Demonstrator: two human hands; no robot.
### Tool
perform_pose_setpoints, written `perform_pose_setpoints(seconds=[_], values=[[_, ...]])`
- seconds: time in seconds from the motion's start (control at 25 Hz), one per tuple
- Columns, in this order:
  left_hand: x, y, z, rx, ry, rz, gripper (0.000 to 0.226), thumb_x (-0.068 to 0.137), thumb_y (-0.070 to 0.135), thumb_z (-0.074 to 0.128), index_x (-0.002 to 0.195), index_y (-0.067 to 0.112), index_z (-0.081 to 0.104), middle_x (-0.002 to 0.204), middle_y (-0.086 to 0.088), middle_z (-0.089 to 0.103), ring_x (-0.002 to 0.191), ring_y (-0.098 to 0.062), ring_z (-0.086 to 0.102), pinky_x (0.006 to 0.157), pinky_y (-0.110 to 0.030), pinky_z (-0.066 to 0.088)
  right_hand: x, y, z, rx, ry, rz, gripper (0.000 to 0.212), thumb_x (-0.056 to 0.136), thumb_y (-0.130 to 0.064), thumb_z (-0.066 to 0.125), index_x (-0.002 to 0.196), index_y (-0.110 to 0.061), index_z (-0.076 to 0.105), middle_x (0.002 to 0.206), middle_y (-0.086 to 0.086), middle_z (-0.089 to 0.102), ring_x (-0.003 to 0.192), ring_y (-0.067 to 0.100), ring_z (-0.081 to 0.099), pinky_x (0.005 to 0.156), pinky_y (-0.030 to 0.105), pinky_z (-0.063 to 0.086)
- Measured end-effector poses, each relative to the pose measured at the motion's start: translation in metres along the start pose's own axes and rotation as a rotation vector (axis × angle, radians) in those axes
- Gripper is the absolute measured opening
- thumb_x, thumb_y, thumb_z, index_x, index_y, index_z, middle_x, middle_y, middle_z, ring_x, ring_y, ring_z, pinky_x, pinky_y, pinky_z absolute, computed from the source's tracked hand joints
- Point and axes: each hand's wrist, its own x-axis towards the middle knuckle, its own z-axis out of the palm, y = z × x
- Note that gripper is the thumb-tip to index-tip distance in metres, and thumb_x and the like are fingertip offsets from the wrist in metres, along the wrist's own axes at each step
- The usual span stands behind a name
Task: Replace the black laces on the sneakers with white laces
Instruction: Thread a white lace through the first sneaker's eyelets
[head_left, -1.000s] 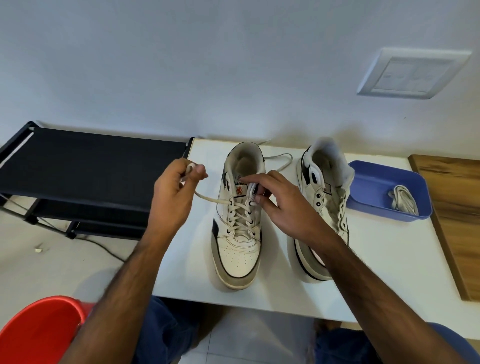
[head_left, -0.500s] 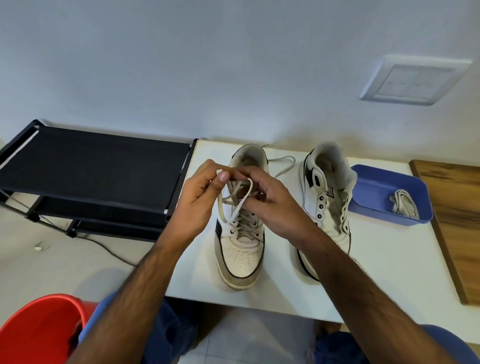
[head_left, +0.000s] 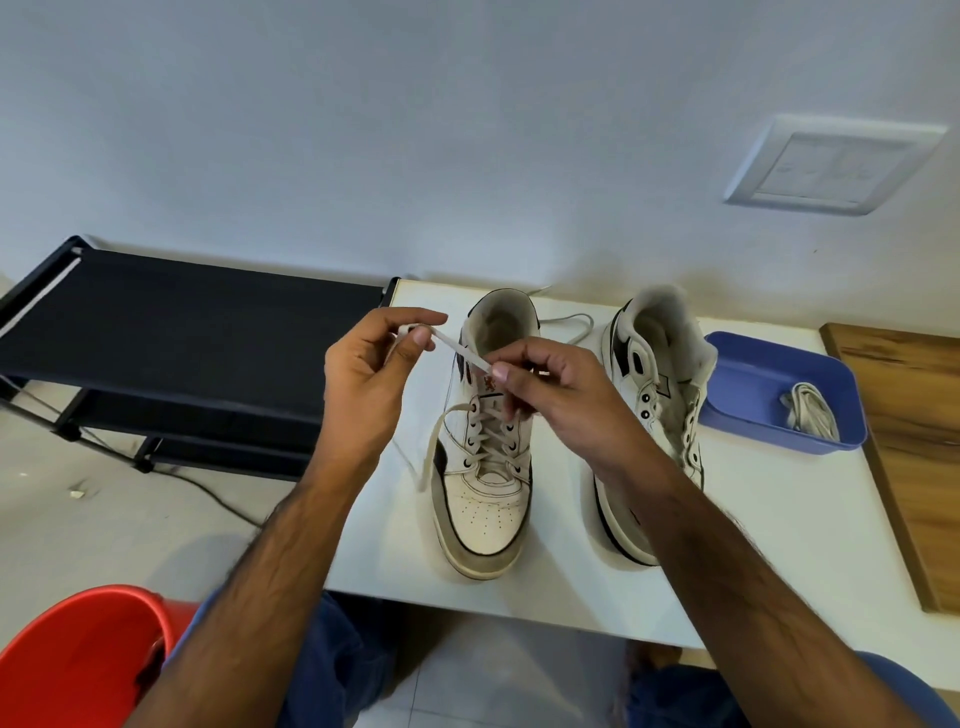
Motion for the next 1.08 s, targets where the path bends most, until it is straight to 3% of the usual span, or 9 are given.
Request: perform_pose_setpoints(seconds=[0.12, 0.2, 0.28, 0.4, 0.52, 0.72, 0.8, 0.96, 1.08], values=[[-0.001, -0.008, -0.004, 0.352, 0.016, 0.140, 0.014, 0.098, 0.018, 0.065, 0.108, 0.025, 0.071, 0.112, 0.012, 0.065, 0.106, -0.010, 0.060, 0.089, -0.036, 0.051, 0.002, 0.005, -0.011, -0.106, 0.152, -0.018, 0.006, 0.091, -0.017, 0.075, 0.087, -0.014, 0.077, 0.063, -0.005, 0.066, 0.056, 0.008, 0.056, 0.058, 0.024, 0.045], [-0.003, -0.006, -0.001, 0.558, -0.047, 0.233, 0.023, 0.096, 0.029, 0.064, 0.119, 0.029, 0.067, 0.125, 0.019, 0.054, 0.121, -0.010, 0.052, 0.101, -0.040, 0.041, 0.004, 0.008, -0.018, -0.202, 0.201, -0.052, 0.005, 0.090, -0.018, 0.076, 0.086, -0.020, 0.079, 0.069, -0.010, 0.070, 0.062, 0.002, 0.058, 0.065, 0.023, 0.045], [-0.006, -0.001, 0.006, 0.543, -0.163, 0.299, 0.029, 0.098, 0.033, 0.064, 0.126, 0.031, 0.062, 0.127, 0.024, 0.054, 0.125, -0.004, 0.051, 0.105, -0.039, 0.038, 0.005, 0.008, -0.020, -0.314, 0.178, -0.091, 0.016, 0.091, -0.011, 0.072, 0.096, -0.024, 0.080, 0.082, -0.013, 0.073, 0.076, 0.002, 0.065, 0.075, 0.024, 0.050], [-0.013, 0.004, 0.023, 0.346, -0.286, 0.227, 0.027, 0.098, 0.029, 0.066, 0.124, 0.024, 0.065, 0.107, 0.020, 0.070, 0.105, -0.003, 0.066, 0.093, -0.027, 0.052, 0.003, 0.002, -0.017, -0.400, 0.146, -0.167, 0.021, 0.089, -0.007, 0.073, 0.100, -0.024, 0.079, 0.087, -0.012, 0.074, 0.084, 0.004, 0.070, 0.081, 0.024, 0.055], [-0.016, 0.005, 0.033, 0.184, -0.204, 0.078, 0.019, 0.096, 0.018, 0.068, 0.111, 0.031, 0.071, 0.087, 0.020, 0.075, 0.086, -0.006, 0.072, 0.079, -0.020, 0.056, 0.002, 0.000, -0.012, -0.285, 0.192, -0.190, 0.017, 0.084, -0.006, 0.079, 0.094, -0.017, 0.070, 0.081, -0.005, 0.074, 0.079, 0.010, 0.072, 0.076, 0.030, 0.058], [-0.013, -0.007, 0.031, 0.308, -0.177, 0.076, 0.020, 0.094, 0.011, 0.069, 0.108, 0.022, 0.078, 0.092, 0.017, 0.075, 0.087, -0.003, 0.071, 0.080, -0.024, 0.057, 0.010, 0.011, -0.029, -0.138, 0.207, -0.075, 0.014, 0.098, -0.008, 0.063, 0.109, -0.014, 0.069, 0.078, 0.002, 0.075, 0.070, 0.011, 0.069, 0.070, 0.026, 0.054], [-0.011, -0.012, 0.030, 0.365, -0.155, 0.067, 0.019, 0.094, 0.011, 0.071, 0.106, 0.023, 0.078, 0.093, 0.015, 0.074, 0.087, -0.003, 0.070, 0.075, -0.021, 0.055, 0.018, 0.016, -0.040, -0.287, 0.183, -0.014, 0.025, 0.101, -0.012, 0.058, 0.120, -0.025, 0.069, 0.084, -0.002, 0.073, 0.071, 0.005, 0.065, 0.072, 0.021, 0.049], [-0.009, -0.016, 0.033, 0.479, -0.102, 0.163, 0.009, 0.090, 0.015, 0.076, 0.099, 0.016, 0.077, 0.090, 0.007, 0.070, 0.086, -0.003, 0.063, 0.073, -0.007, 0.043, 0.022, 0.021, -0.039, -0.597, -0.082, -0.060, 0.033, 0.102, -0.015, 0.056, 0.128, -0.033, 0.067, 0.103, -0.009, 0.058, 0.091, -0.004, 0.056, 0.079, 0.009, 0.040], [-0.009, -0.020, 0.036, 0.532, -0.135, 0.171, 0.009, 0.089, 0.016, 0.077, 0.098, 0.015, 0.076, 0.094, 0.005, 0.063, 0.088, -0.002, 0.059, 0.074, -0.004, 0.041, 0.016, 0.025, -0.039, -0.566, -0.113, -0.081, 0.031, 0.102, -0.014, 0.053, 0.122, -0.032, 0.068, 0.103, -0.003, 0.061, 0.097, 0.006, 0.059, 0.087, 0.025, 0.046]])
